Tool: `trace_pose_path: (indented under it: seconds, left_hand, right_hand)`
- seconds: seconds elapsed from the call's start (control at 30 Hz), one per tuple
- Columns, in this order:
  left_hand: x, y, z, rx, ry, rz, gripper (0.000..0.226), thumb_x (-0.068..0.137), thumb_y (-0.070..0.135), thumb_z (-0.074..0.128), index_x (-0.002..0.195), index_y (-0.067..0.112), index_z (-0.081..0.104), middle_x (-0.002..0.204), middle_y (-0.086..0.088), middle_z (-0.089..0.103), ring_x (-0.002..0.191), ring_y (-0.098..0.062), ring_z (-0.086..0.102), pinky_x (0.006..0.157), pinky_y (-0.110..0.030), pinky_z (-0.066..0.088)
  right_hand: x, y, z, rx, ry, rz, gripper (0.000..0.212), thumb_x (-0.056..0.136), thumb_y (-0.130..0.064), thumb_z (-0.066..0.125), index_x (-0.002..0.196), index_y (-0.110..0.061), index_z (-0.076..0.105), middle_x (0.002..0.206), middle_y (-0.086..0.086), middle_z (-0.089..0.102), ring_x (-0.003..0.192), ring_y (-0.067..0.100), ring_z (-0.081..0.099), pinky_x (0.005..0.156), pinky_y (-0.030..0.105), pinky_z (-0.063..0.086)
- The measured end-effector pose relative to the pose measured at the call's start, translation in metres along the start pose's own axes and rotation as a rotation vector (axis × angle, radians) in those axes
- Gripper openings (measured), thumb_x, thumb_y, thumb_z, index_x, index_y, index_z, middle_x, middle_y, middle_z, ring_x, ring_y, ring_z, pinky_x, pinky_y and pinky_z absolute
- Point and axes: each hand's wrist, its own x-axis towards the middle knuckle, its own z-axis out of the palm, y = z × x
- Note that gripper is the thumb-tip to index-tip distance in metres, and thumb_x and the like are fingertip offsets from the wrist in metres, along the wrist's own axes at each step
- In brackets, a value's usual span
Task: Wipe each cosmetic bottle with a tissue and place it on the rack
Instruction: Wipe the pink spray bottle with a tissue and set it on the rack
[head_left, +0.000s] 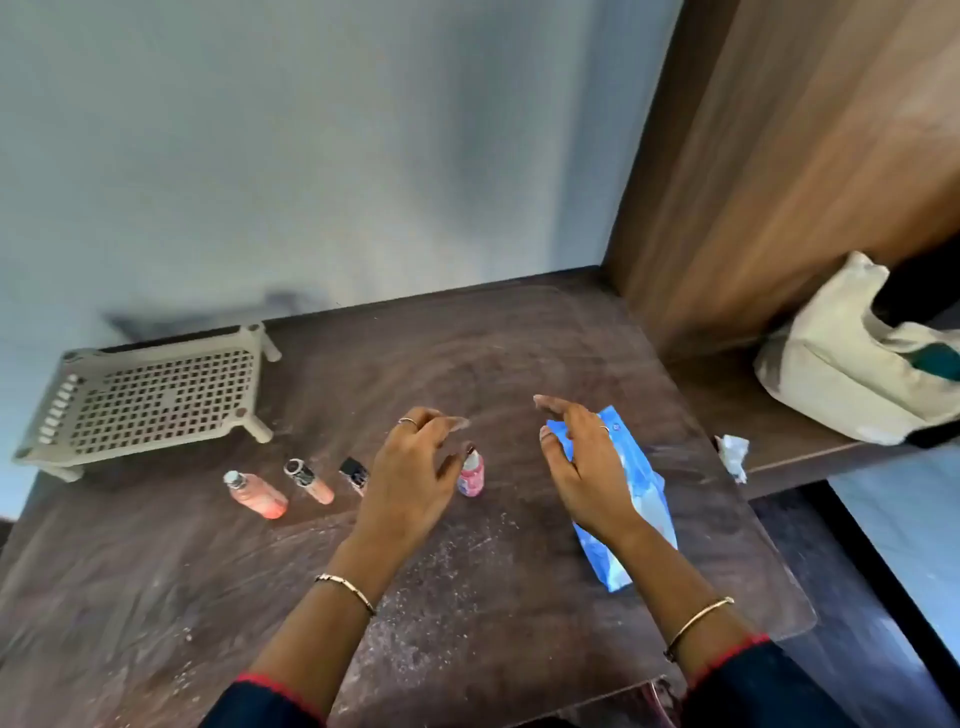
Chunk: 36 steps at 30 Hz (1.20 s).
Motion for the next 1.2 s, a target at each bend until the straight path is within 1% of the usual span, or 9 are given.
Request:
trace_pose_path:
  seconds: [0.1,0.23,0.43,0.5,0.63,0.83,0.93,1.03,1.2]
  left_hand:
    - [0.004,-0.004,0.007,0.043,0.011,-0.013,0.029,0.08,0.009,0.073,0.108,0.019,0.07,0.101,0.008,0.053,0.08,-0.008,0.051,0.079,-0.018,0.042]
    - [0.004,-0.005,0.012,0.037,-0.002,-0.036,0.023,0.081,0.011,0.073,0.103,0.02,0.071,0.099,0.007,0.056,0.078,-0.009,0.052,0.077,-0.02,0.041]
    - [0.005,-0.005,0.016,0.077,-0.029,-0.058,0.021,0.082,0.013,0.072,0.102,0.02,0.072,0.098,0.007,0.057,0.082,-0.009,0.053,0.075,-0.019,0.038]
    - [0.005,-0.004,0.017,0.1,-0.046,-0.05,0.023,0.082,0.011,0.071,0.103,0.019,0.072,0.098,0.009,0.054,0.081,-0.007,0.05,0.075,-0.019,0.038]
    - [0.005,-0.001,0.017,0.149,-0.066,-0.041,0.025,0.082,0.008,0.071,0.106,0.017,0.072,0.098,0.009,0.053,0.083,-0.01,0.05,0.076,-0.021,0.038]
    - [0.003,0.0,0.015,0.188,-0.055,-0.069,0.03,0.083,0.012,0.07,0.11,0.023,0.069,0.104,0.008,0.057,0.089,-0.013,0.055,0.072,-0.023,0.043]
    - [0.003,0.0,0.013,0.224,-0.051,-0.065,0.026,0.083,0.015,0.07,0.109,0.019,0.069,0.105,0.005,0.059,0.09,-0.016,0.057,0.071,-0.024,0.045]
    - [0.003,0.0,0.012,0.227,-0.043,-0.068,0.025,0.084,0.016,0.069,0.109,0.017,0.068,0.105,0.003,0.06,0.09,-0.016,0.057,0.07,-0.023,0.043]
    - [0.003,0.0,0.012,0.201,-0.034,-0.064,0.021,0.086,0.016,0.066,0.108,0.015,0.068,0.102,0.003,0.06,0.085,-0.011,0.05,0.07,-0.024,0.04]
  right_hand:
    - [-0.01,0.026,-0.014,-0.045,0.177,0.169,0.029,0.09,-0.014,0.059,0.117,-0.022,0.058,0.106,-0.012,0.061,0.096,0.007,0.055,0.088,0.026,0.044]
    - [-0.029,0.054,-0.036,-0.152,0.317,0.424,0.02,0.085,-0.017,0.064,0.103,-0.026,0.059,0.089,-0.011,0.06,0.078,0.012,0.056,0.069,0.035,0.049]
    - [-0.044,0.07,-0.051,-0.165,0.191,0.562,0.005,0.088,-0.028,0.06,0.085,-0.031,0.064,0.087,-0.01,0.063,0.065,0.004,0.057,0.054,0.024,0.04]
    - [-0.044,0.07,-0.049,-0.157,0.138,0.578,0.004,0.086,-0.034,0.063,0.083,-0.032,0.063,0.087,-0.011,0.062,0.068,0.004,0.058,0.054,0.024,0.041]
    - [-0.042,0.075,-0.042,-0.146,0.088,0.619,0.011,0.085,-0.036,0.066,0.091,-0.027,0.066,0.092,-0.008,0.064,0.076,0.009,0.061,0.063,0.029,0.051]
    - [-0.036,0.075,-0.039,-0.048,0.146,0.643,0.001,0.086,-0.026,0.065,0.087,-0.026,0.065,0.09,-0.008,0.066,0.076,0.008,0.061,0.063,0.024,0.049]
    - [-0.033,0.07,-0.042,0.062,0.224,0.66,0.004,0.086,-0.021,0.065,0.084,-0.024,0.065,0.086,-0.008,0.067,0.073,0.007,0.061,0.06,0.018,0.045]
    - [-0.03,0.067,-0.046,0.179,0.288,0.69,0.004,0.087,-0.017,0.065,0.084,-0.02,0.066,0.084,-0.006,0.068,0.074,0.007,0.062,0.064,0.018,0.047]
    - [-0.026,0.059,-0.057,0.38,0.3,0.695,0.005,0.094,-0.014,0.057,0.091,-0.013,0.061,0.088,-0.001,0.067,0.08,0.009,0.062,0.065,0.015,0.049]
